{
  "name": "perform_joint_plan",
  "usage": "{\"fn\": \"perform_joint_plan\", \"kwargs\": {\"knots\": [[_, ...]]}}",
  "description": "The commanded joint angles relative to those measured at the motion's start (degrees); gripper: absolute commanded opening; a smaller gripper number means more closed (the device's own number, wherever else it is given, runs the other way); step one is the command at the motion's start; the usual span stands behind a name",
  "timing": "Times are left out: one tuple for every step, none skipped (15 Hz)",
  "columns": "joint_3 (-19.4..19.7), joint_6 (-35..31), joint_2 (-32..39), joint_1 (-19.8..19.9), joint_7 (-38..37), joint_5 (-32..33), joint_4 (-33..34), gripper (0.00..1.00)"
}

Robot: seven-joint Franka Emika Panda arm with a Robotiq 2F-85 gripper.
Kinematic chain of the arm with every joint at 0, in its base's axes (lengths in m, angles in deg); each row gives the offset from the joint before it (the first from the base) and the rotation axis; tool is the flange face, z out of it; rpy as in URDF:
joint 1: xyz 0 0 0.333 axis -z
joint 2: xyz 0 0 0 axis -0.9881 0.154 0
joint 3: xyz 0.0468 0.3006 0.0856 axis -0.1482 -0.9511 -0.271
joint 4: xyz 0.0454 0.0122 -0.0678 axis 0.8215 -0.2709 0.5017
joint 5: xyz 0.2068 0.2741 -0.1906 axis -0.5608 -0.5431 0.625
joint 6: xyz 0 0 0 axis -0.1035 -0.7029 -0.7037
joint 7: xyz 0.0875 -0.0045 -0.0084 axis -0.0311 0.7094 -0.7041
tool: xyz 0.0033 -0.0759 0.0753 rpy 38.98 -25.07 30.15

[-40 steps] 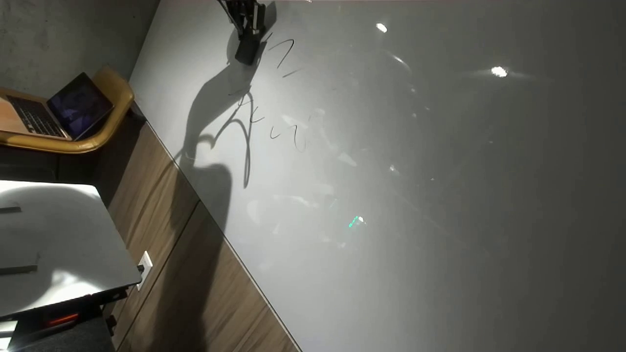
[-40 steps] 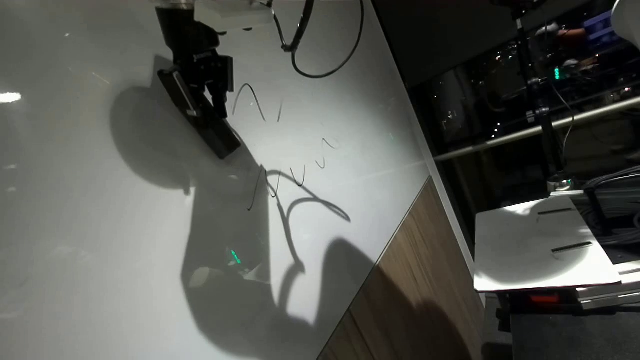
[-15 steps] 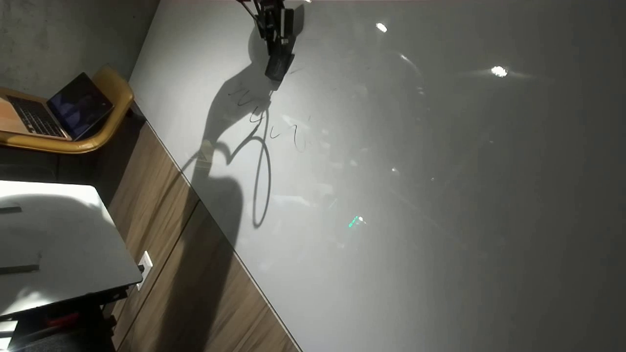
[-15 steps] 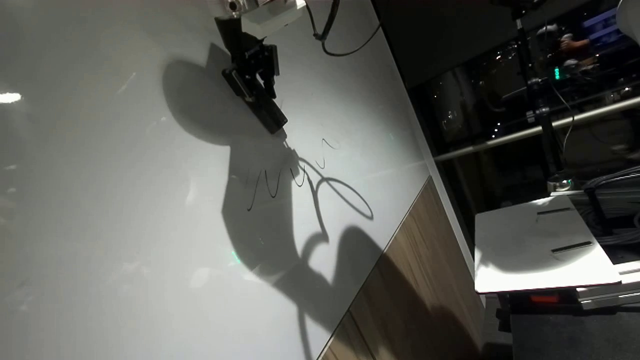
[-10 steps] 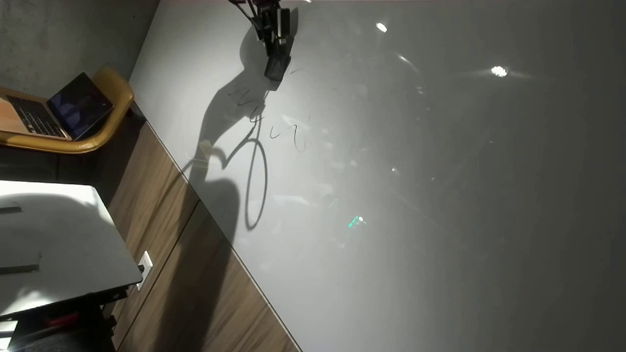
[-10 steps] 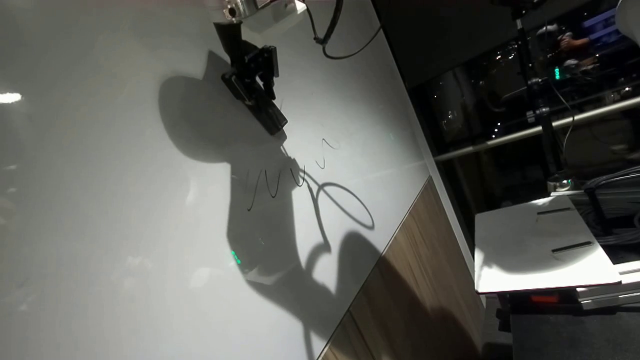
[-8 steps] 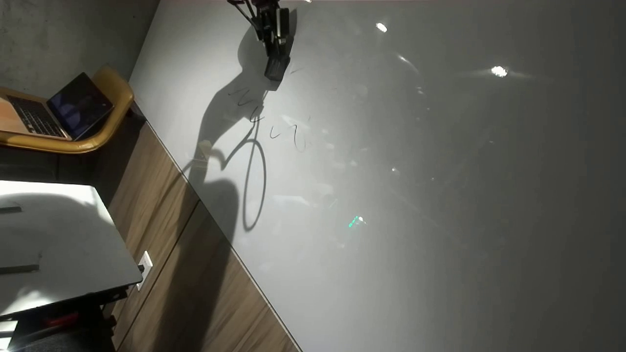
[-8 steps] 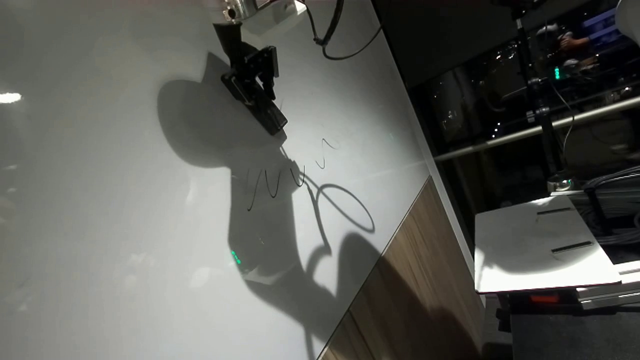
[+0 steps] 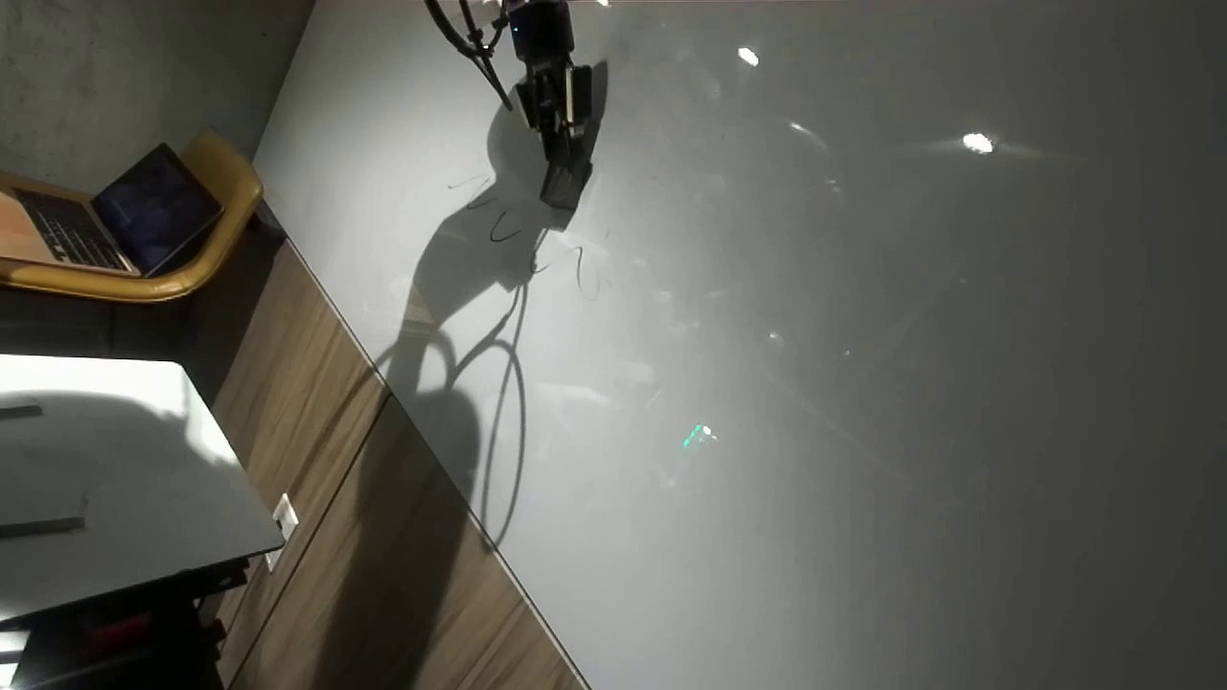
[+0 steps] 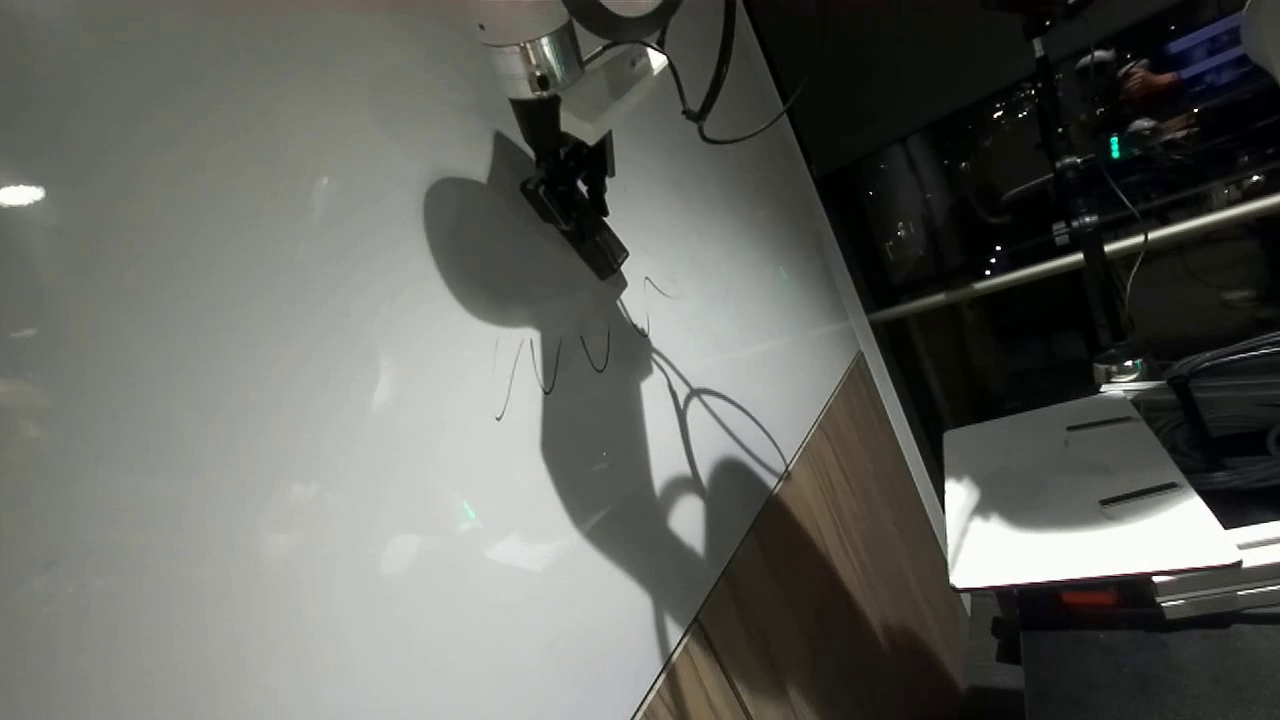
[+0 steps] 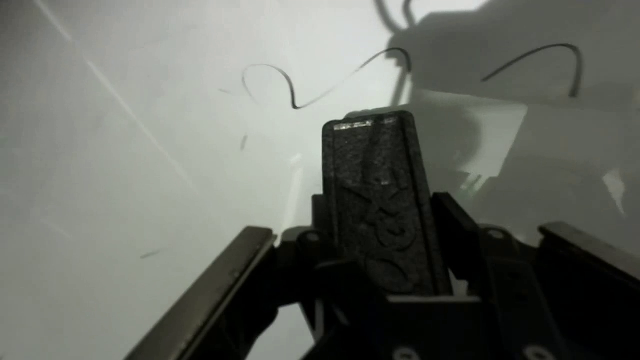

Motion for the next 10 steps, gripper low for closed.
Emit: {"fn": "perform_joint_plan", "kwargs": {"knots": [[4.25,-9.33,1.25,5.19,2.95,1.52,-2.1,0.28],[5.12,-11.18,1.49,6.14,3.96,0.97,-2.91,0.28],[6.06,-13.27,1.68,7.15,5.15,0.35,-3.9,0.28],[7.08,-15.91,1.77,8.13,6.97,-1.12,-5.19,0.28],[7.98,-18.42,1.77,8.98,8.84,-2.76,-6.64,0.28],[8.49,-20.72,1.48,9.55,10.44,-4.31,-8.49,0.28],[8.87,-23.2,1.18,10.11,11.29,-4.71,-10.6,0.28],[9.27,-25.57,1.3,10.72,12.32,-5.14,-12.03,0.28],[9.71,-27.87,1.95,11.46,13.12,-4.94,-12.67,0.28],[10.15,-29.86,2.84,12.17,13.81,-4.83,-12.71,0.28]]}}
